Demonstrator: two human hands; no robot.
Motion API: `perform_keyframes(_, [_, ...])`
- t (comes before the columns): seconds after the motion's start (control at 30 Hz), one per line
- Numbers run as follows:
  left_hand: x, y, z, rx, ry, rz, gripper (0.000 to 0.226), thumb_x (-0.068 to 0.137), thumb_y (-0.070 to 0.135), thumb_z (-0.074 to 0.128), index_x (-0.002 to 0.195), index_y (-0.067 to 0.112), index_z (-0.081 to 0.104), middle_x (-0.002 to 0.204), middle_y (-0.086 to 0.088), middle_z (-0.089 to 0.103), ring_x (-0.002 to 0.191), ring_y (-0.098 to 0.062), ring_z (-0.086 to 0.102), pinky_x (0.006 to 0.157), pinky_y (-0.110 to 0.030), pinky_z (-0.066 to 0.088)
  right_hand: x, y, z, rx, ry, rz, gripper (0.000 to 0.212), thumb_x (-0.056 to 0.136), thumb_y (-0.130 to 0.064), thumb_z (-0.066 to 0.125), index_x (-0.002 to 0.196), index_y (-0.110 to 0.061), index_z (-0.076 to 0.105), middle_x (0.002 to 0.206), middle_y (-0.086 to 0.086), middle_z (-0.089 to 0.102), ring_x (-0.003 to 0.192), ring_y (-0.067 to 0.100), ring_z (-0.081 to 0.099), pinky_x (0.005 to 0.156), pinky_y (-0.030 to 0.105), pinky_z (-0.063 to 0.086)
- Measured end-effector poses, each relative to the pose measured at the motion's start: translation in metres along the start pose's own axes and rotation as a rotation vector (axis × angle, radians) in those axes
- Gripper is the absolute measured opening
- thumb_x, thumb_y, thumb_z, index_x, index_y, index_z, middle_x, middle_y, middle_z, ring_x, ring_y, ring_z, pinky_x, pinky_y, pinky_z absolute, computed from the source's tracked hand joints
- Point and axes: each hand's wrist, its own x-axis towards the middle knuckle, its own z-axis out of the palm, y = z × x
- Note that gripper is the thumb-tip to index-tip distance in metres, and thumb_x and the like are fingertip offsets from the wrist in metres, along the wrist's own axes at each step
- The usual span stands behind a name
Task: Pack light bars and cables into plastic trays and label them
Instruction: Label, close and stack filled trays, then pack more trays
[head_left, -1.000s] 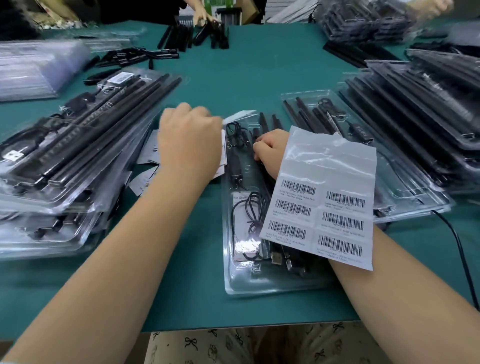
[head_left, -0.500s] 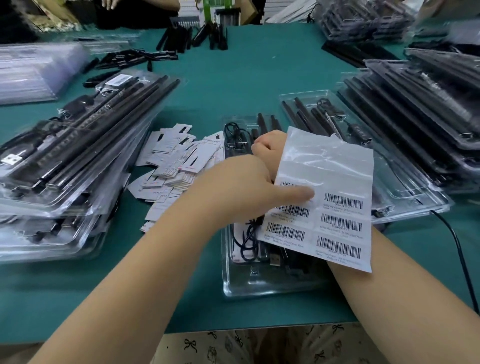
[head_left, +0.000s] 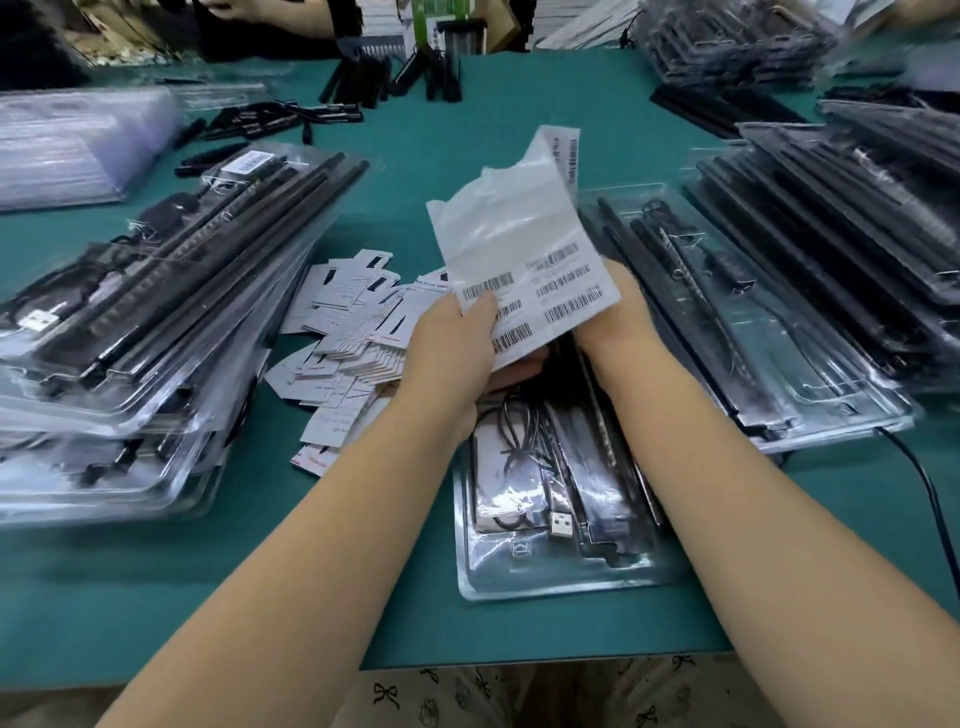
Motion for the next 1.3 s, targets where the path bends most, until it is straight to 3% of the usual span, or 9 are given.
perform_keyframes(0.1, [0.001, -0.002, 0.0, 0.021, 0.041, 0.02, 0.012, 0.098, 0.019, 0.049, 0.094, 0.017, 0.061, 0.088, -0.006, 0.074, 0.077, -0.023, 0.072, 0.062, -0.037, 0.06, -0.003, -0.01, -0.007, -0.025, 0.19, -0.132, 0.027, 0.094, -0.031, 0.044, 0.083, -0.014, 0.061, 0.088, 0.0, 0.066, 0.082, 0.013, 0.063, 0.079, 0.033, 0.048])
perform_keyframes(0.2, [0.0, -0.005, 0.002, 0.092, 0.065, 0.06, 0.013, 0.098, 0.022, 0.049, 0.094, 0.02, 0.062, 0.093, -0.004, 0.072, 0.08, -0.022, 0.072, 0.068, -0.04, 0.06, -0.008, -0.019, -0.017, -0.253, 0.316, -0.363, 0.012, 0.081, -0.032, 0.052, 0.085, -0.025, 0.06, 0.085, -0.008, 0.062, 0.077, 0.004, 0.057, 0.072, 0.022, 0.044])
perform_keyframes(0.4, [0.001, -0.006, 0.002, 0.268, 0.09, 0.141, 0.019, 0.095, 0.028, 0.051, 0.094, 0.015, 0.064, 0.093, -0.005, 0.071, 0.088, -0.026, 0.069, 0.08, -0.048, 0.056, -0.03, -0.038, -0.018, -0.806, 0.095, -0.674, 0.015, 0.081, -0.018, 0.057, 0.088, -0.022, 0.069, 0.079, -0.016, 0.056, 0.079, 0.013, 0.054, 0.077, 0.028, 0.044])
perform_keyframes(0.53, [-0.003, -0.007, 0.002, 0.276, 0.059, 0.176, 0.016, 0.094, 0.025, 0.053, 0.092, 0.022, 0.069, 0.09, 0.001, 0.073, 0.088, -0.023, 0.069, 0.081, -0.047, 0.056, -0.029, -0.044, -0.028, -1.086, 0.029, -0.648, 0.018, 0.084, -0.022, 0.059, 0.095, -0.024, 0.074, 0.071, -0.024, 0.052, 0.078, 0.009, 0.046, 0.076, 0.022, 0.034])
perform_keyframes(0.63, [-0.008, -0.008, 0.002, 0.218, 0.024, 0.176, 0.022, 0.093, 0.024, 0.056, 0.076, 0.024, 0.071, 0.074, 0.005, 0.072, 0.069, -0.019, 0.065, 0.068, -0.037, 0.056, -0.025, -0.035, -0.019, -1.235, -0.085, -0.62, 0.022, 0.087, -0.025, 0.06, 0.105, -0.025, 0.072, 0.099, -0.007, 0.066, 0.092, 0.02, 0.048, 0.081, 0.026, 0.03])
perform_keyframes(0.83, [-0.016, -0.005, 0.001, 0.111, -0.085, 0.151, 0.02, 0.079, 0.018, 0.053, 0.078, 0.001, 0.063, 0.077, -0.016, 0.061, 0.075, -0.023, 0.055, 0.075, -0.041, 0.048, -0.026, -0.022, -0.006, -1.059, -0.149, -0.683, 0.019, 0.088, -0.025, 0.064, 0.104, -0.021, 0.073, 0.108, -0.001, 0.064, 0.105, 0.022, 0.047, 0.094, 0.025, 0.033])
perform_keyframes(0.97, [-0.017, -0.005, 0.003, 0.18, -0.069, 0.201, 0.025, 0.081, 0.02, 0.044, 0.084, 0.019, 0.068, 0.087, -0.018, 0.067, 0.077, -0.021, 0.059, 0.077, -0.049, 0.052, -0.027, -0.018, -0.007, -1.015, -0.179, -0.721, 0.021, 0.085, -0.022, 0.068, 0.105, -0.018, 0.073, 0.107, 0.0, 0.064, 0.107, 0.021, 0.048, 0.092, 0.018, 0.031])
perform_keyframes(1.13, [-0.013, -0.001, 0.002, 0.105, 0.001, 0.091, 0.032, 0.078, 0.043, 0.045, 0.076, 0.03, 0.074, 0.088, -0.007, 0.073, 0.093, -0.029, 0.068, 0.087, -0.054, 0.052, -0.03, -0.019, -0.009, -0.99, -0.165, -0.858, 0.017, 0.08, -0.015, 0.071, 0.097, -0.014, 0.076, 0.098, 0.001, 0.071, 0.098, 0.027, 0.058, 0.089, 0.035, 0.045])
perform_keyframes(1.3, [-0.006, -0.005, -0.002, -0.111, 0.067, 0.005, 0.031, 0.083, 0.022, 0.046, 0.068, 0.016, 0.073, 0.076, -0.01, 0.073, 0.069, -0.023, 0.071, 0.074, -0.047, 0.058, -0.031, -0.016, -0.007, -0.985, -0.23, -0.967, 0.014, 0.076, -0.011, 0.073, 0.088, -0.013, 0.077, 0.089, 0.0, 0.073, 0.088, 0.028, 0.062, 0.084, 0.032, 0.045])
